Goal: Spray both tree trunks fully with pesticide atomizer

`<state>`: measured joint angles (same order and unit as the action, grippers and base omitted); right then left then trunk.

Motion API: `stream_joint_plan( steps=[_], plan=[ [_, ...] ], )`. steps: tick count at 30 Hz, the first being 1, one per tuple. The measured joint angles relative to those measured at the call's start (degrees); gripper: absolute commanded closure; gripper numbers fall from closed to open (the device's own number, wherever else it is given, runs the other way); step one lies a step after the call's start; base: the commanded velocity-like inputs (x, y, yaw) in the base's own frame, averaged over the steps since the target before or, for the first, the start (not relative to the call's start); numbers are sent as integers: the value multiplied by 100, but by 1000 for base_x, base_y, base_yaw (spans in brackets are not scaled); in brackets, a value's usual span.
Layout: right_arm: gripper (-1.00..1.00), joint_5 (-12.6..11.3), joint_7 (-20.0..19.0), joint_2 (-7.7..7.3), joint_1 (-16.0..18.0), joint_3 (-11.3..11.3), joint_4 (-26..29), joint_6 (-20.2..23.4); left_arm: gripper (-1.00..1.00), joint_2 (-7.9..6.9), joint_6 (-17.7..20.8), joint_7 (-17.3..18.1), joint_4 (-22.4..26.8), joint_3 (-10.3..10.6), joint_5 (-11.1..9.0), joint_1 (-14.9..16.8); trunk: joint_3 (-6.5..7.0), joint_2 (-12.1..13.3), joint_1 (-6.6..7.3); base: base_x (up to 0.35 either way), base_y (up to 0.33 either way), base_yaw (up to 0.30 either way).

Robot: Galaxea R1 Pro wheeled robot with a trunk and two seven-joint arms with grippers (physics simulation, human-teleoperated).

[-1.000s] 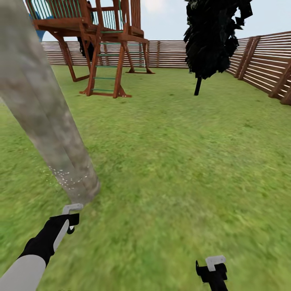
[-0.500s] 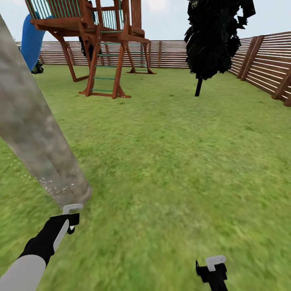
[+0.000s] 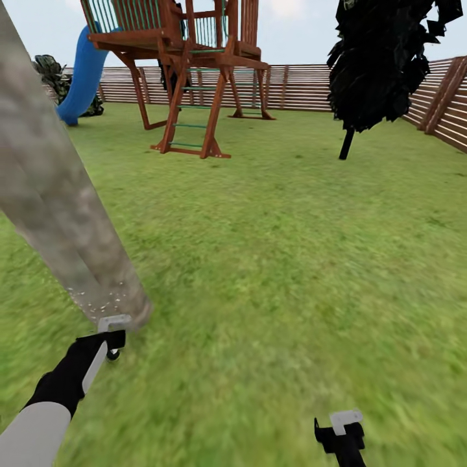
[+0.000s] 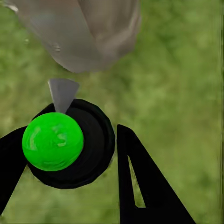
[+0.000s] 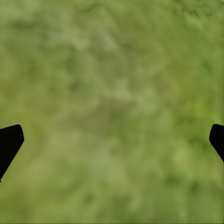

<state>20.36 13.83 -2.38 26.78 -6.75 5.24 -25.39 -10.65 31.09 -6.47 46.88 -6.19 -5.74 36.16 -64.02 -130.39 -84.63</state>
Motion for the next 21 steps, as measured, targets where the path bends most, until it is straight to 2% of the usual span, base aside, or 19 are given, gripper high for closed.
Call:
stream_joint_plan(
  steps=[3,6,8,10,17,21],
  plan=[
    [-100,1,0,0,0,0,0,0,100,-14,86,-4,559,7,8,128,0,0,0,240,-191,277],
    [-100,-1,0,0,0,0,2,0,100,-54,200,1,655,4,20,271,0,0,0,240,-187,277],
    [-100,0,0,0,0,0,0,0,100,-216,476,12,673,-7,19,448,0,0,0,241,-186,272],
    [-100,1,0,0,0,0,2,0,100,-283,550,35,675,-9,-5,528,0,0,0,220,-195,161],
    [-100,3,0,-69,-2,-2,2,0,100,-303,584,35,801,-11,-2,566,-1,1,-5,-156,-216,10],
    [-100,-3,-2,-72,-2,0,9,1,100,-304,601,33,832,-10,7,553,-1,0,-3,-58,-47,26]
  ],
)
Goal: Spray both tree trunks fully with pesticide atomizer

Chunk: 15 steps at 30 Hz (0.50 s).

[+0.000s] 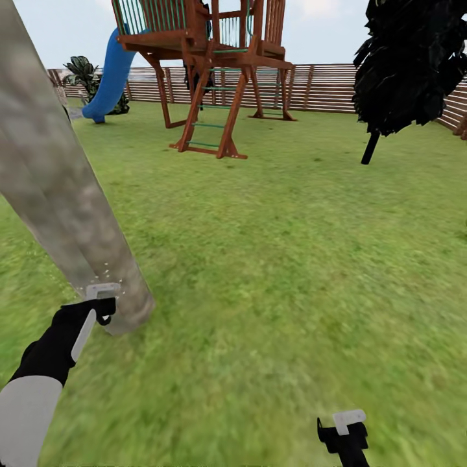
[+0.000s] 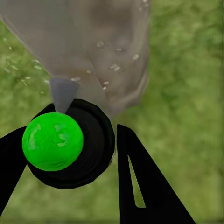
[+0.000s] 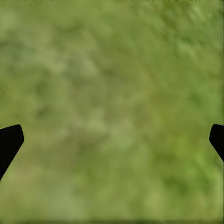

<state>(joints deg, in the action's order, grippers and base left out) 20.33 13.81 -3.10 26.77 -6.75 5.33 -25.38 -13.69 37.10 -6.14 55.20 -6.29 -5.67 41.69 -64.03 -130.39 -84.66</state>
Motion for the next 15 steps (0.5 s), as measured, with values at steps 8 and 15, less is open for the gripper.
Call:
stream_joint_plan(
  steps=[8,15],
  plan=[
    [-100,-4,0,1,1,-1,1,0,100,-460,469,21,1,-111,-28,37,0,0,0,-1,-1,262],
    [-100,-7,2,1,1,0,0,-1,100,-426,443,13,-7,-62,-15,20,0,0,2,62,-146,232]
  ],
)
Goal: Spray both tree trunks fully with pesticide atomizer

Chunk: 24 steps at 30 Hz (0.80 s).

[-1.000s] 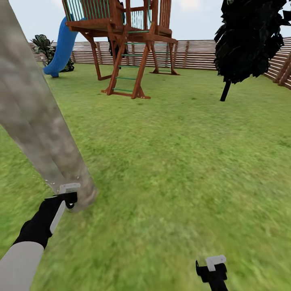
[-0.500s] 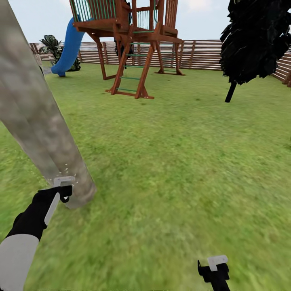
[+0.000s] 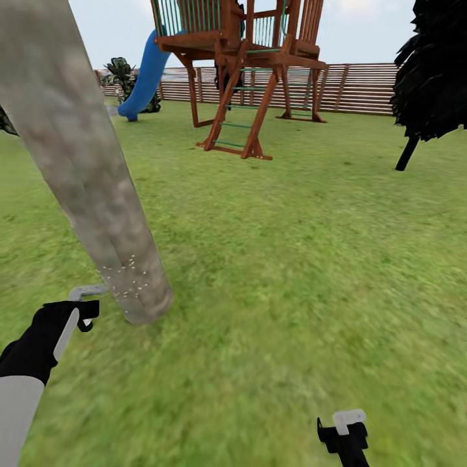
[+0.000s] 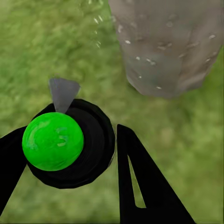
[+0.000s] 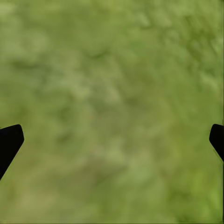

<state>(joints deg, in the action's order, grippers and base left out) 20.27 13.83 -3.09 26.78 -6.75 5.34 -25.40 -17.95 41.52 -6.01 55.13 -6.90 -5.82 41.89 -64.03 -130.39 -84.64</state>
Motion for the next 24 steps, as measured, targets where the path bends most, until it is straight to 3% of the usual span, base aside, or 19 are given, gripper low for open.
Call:
stream_joint_plan(
  steps=[10,18,24],
  plan=[
    [-100,5,0,-9,-1,0,1,0,100,21,3,-10,-2,9,23,10,0,0,0,90,-263,5],
    [-100,5,-1,-9,-1,0,1,0,100,21,-3,-20,-12,2,23,10,0,0,2,237,-180,5],
    [-100,5,0,0,0,0,-1,0,100,19,-4,-20,-43,1,30,8,0,0,-1,123,-231,199]
  ],
)
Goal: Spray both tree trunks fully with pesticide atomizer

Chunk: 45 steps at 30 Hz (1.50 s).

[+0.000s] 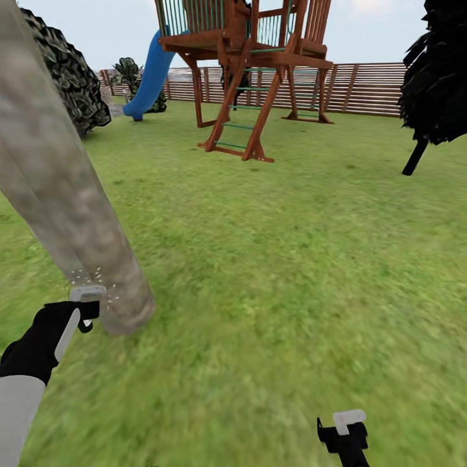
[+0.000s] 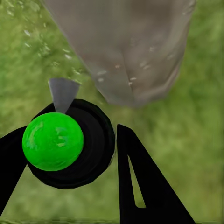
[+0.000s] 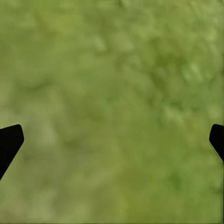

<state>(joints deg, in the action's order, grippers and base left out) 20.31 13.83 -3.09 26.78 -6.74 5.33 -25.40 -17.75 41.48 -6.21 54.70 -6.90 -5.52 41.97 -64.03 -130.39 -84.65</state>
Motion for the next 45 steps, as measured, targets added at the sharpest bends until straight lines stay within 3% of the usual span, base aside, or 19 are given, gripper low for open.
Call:
stream_joint_plan(
  steps=[9,13,24,27,31,45],
  plan=[
    [-100,0,0,1,0,0,0,0,100,37,-11,-45,-76,-13,17,-17,0,0,0,2,-272,270],
    [-100,0,0,0,-1,0,2,0,100,36,-201,-57,-606,-7,33,-25,0,0,0,46,-273,41],
    [-100,0,0,0,-1,0,1,0,100,36,-334,-64,-742,-6,32,-25,0,0,0,81,-271,33],
    [-100,0,0,1,0,3,0,0,100,34,-428,-65,-1049,0,39,-26,0,0,0,0,-273,263],
    [-100,0,0,1,0,4,0,0,100,35,-603,-70,-1089,2,40,-26,0,0,0,4,-273,259],
    [-100,-1,0,-8,-2,0,1,0,100,80,-609,-89,-1094,4,40,-24,0,0,2,164,-250,10]
  ],
)
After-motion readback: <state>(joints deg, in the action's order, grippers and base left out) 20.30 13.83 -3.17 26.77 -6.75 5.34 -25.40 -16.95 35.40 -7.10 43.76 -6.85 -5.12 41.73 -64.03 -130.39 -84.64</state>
